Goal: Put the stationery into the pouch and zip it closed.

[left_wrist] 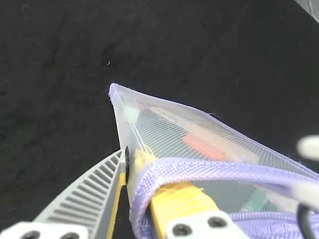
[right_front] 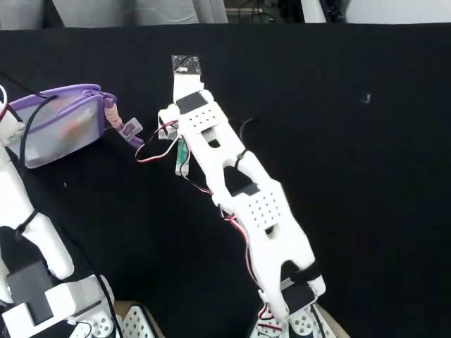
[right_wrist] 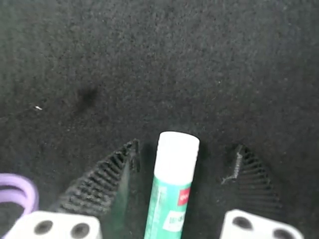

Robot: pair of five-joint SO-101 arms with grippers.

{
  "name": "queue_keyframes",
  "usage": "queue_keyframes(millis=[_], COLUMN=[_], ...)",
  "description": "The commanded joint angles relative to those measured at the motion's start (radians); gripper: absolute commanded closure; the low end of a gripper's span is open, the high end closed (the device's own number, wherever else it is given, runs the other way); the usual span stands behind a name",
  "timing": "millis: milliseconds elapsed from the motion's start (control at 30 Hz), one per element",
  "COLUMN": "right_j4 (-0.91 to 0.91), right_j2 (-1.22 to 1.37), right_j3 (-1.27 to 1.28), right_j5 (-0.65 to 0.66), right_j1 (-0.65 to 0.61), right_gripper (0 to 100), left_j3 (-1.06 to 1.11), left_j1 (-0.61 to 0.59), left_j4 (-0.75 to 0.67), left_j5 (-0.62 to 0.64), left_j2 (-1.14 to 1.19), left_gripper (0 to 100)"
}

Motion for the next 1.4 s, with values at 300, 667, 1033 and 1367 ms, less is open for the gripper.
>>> queue_keyframes(millis=[300,667,1033,1367], right_j4=[0.301,0.411,0.514,0.563], right_j2=[0.332,0.409,0.191,-0.004], right_j3=[-0.688,-0.901,-0.901,-0.898], right_j5=[-0.011,-0.003,0.000,0.000], right_j1=[-0.008,-0.015,0.021,0.218], right_gripper=[98.2,98.8,98.8,98.8], left_j3=[-0.035,-0.025,-0.117,-0.173], left_j1=[-0.001,0.056,0.249,0.418], left_j4=[-0.031,-0.031,0.021,0.069], left_j5=[0.008,0.009,0.015,0.051], left_j2=[-0.043,-0.043,-0.043,-0.032], left_gripper=[97,97,97,97])
